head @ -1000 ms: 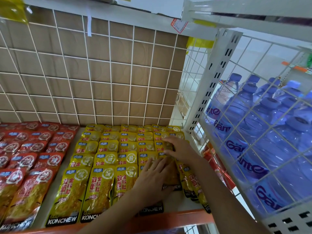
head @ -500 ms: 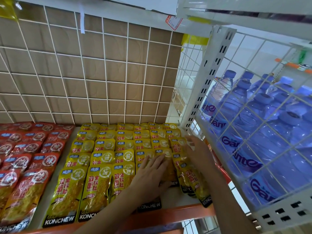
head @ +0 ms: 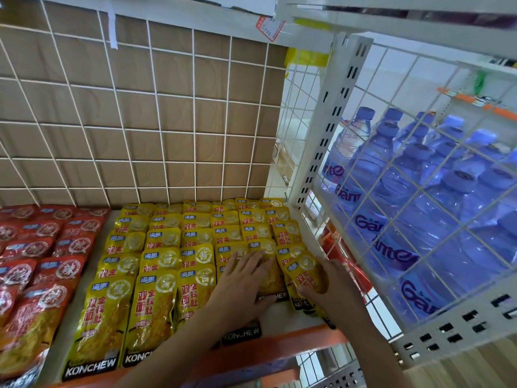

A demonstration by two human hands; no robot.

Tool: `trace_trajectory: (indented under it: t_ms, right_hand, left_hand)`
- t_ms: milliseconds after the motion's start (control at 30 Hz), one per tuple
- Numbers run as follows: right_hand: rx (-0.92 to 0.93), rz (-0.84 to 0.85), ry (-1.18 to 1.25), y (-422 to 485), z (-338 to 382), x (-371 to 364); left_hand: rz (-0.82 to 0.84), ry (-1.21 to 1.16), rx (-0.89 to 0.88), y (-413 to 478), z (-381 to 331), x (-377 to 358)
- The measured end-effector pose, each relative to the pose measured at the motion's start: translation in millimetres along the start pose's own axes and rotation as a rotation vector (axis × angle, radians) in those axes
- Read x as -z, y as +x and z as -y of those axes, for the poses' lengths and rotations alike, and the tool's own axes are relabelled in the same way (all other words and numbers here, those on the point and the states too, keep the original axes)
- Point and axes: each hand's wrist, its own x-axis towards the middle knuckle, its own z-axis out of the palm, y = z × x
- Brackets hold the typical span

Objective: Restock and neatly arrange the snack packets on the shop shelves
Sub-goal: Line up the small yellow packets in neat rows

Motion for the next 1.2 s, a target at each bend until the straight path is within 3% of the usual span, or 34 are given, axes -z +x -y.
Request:
trace_trajectory:
  t_ms: [333,467,600,667,733,933,1067,1200]
  right_hand:
    - [-0.044,-0.105,0.190,-0.2,5.9,7.9]
    - [-0.071,-0.082,0.311,4.2,3.8,15.3]
    - [0.023,-0.083,0.478,6.6,17.0,16.1]
    - [0.099,-0.088,0.500,5.4,30.0,12.8]
    - [0.142,-0.051,0.491,4.8,37.4,4.5]
    - [0.092,-0.175,0.386,8.0,24.0,-9.1]
    - [0.080,-0.031,0.040,9.0,8.8,-18.7]
    - [0.063,0.029,-0.071,5.9,7.6,-25.4]
  left_hand:
    - [0.004,0.016,-0.012,1.2,2.9,-3.9]
    - [-0.078,-0.100,-0.018,-1.1,0.9,2.5]
    - [-0.262,-0.624,0.078,-4.4,-6.0,14.6]
    - [-0.215,-0.976,0.159,-3.6,-11.6,25.3]
    - [-0.177,-1.156,0.169,-0.2,-14.0,30.3]
    - [-0.231,-1.084,0.308,0.5,-1.8,25.2]
    - [-0.265,-0.928,0.383,-1.3,4.6,29.1]
    - [-0.256,-0.843,0.403,0.0,7.2,30.3]
